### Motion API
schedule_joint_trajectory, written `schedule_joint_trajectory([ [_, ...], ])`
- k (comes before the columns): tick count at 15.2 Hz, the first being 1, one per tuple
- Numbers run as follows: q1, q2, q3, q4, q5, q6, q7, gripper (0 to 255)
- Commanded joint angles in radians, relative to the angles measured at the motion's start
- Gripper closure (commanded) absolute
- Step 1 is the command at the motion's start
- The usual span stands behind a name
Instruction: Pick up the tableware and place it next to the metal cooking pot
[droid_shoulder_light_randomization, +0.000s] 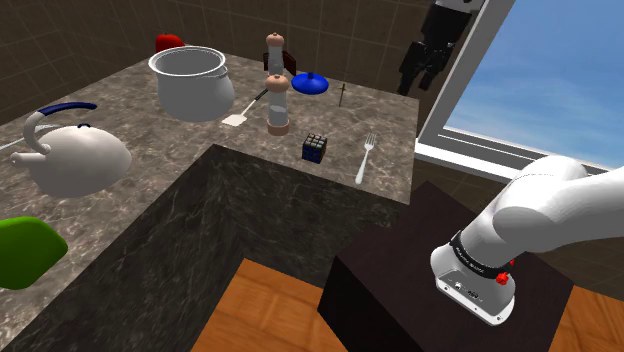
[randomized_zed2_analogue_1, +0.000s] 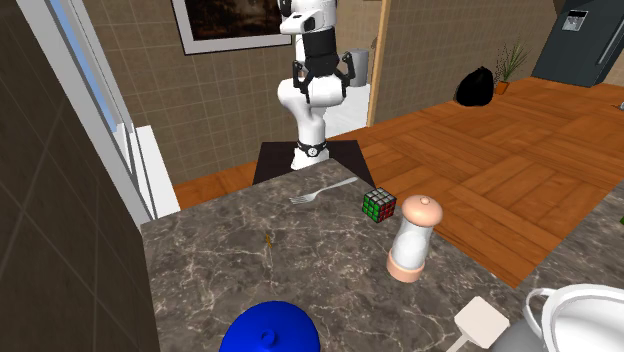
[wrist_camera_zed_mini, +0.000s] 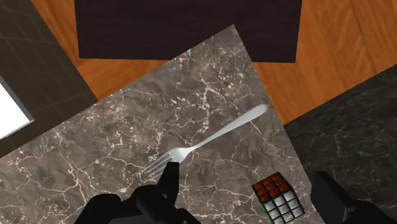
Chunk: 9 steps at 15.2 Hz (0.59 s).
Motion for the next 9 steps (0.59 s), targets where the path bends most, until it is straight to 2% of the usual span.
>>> schedule_joint_trajectory([
  [1, 0.0, 0.0, 0.0, 0.0, 0.0, 0.0, 0.0, 0],
  [9, -0.132, 0.102, 0.153, -0.181, 0.025, 0.332, 0.423, 0],
])
